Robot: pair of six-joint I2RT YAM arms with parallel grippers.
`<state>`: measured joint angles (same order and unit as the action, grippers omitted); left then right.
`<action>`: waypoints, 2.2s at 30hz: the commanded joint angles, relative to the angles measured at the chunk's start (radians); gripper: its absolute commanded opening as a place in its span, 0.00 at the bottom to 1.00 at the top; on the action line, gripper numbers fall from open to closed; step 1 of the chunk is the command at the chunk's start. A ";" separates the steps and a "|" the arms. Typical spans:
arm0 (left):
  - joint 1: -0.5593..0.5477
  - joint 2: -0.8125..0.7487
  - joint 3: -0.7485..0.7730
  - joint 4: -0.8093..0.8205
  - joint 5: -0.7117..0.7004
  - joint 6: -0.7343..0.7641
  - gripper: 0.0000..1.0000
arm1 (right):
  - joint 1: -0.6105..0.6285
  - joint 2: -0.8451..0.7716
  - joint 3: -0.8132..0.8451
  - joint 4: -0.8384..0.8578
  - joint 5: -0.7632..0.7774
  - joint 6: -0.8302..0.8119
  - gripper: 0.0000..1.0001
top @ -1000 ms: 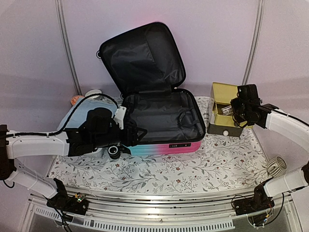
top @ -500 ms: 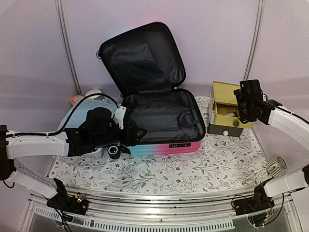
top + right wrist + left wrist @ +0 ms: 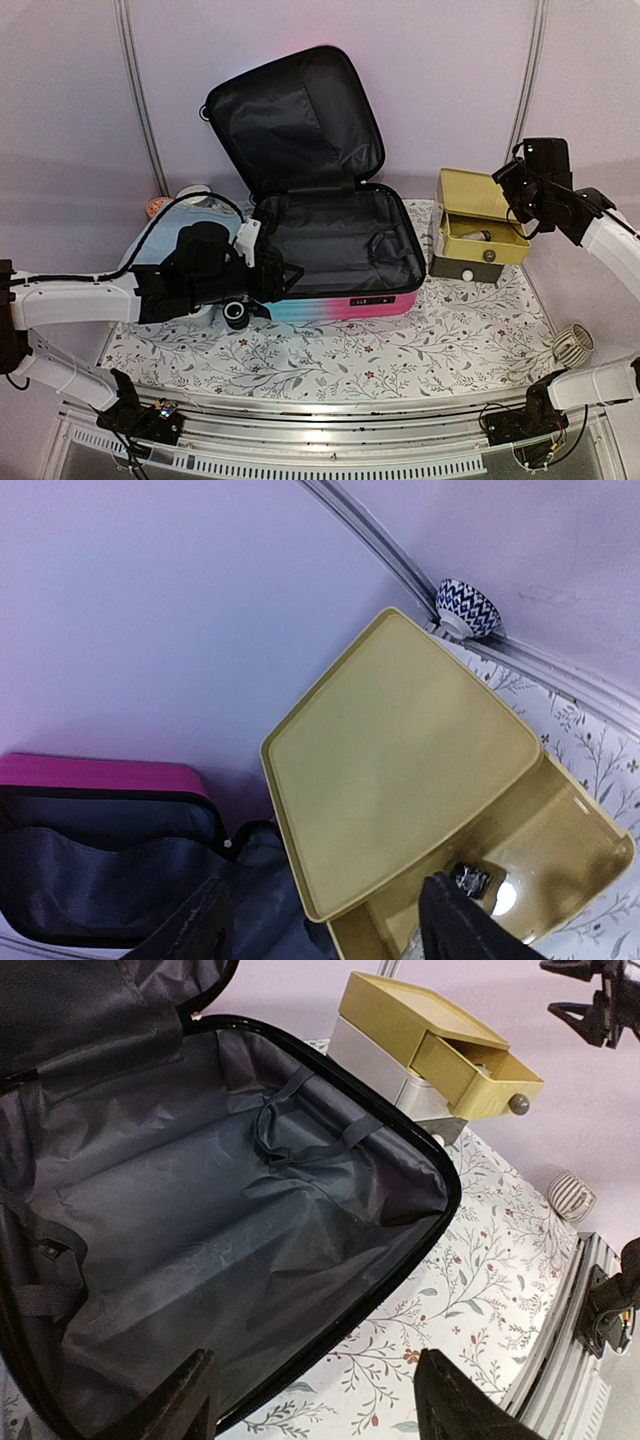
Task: Open, take out, and arrange the luggage
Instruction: Place the makeup in the drawer, then close the drawer in the storage box.
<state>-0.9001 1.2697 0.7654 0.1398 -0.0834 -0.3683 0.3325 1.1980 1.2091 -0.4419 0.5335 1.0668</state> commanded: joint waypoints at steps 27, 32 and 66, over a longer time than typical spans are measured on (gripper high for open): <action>0.011 0.018 0.003 0.021 0.039 -0.011 0.68 | -0.162 0.014 -0.332 0.150 -0.289 -0.272 0.02; 0.010 0.045 0.018 0.025 0.035 -0.011 0.68 | -0.179 0.115 -0.274 0.201 -0.303 -0.278 0.02; 0.011 0.062 0.020 0.055 0.050 -0.002 0.68 | -0.267 0.047 -0.019 -0.088 -0.137 -0.495 0.68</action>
<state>-0.9001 1.3228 0.7723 0.1753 -0.0452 -0.3779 0.1181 1.1736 1.0744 -0.3897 0.3378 0.5781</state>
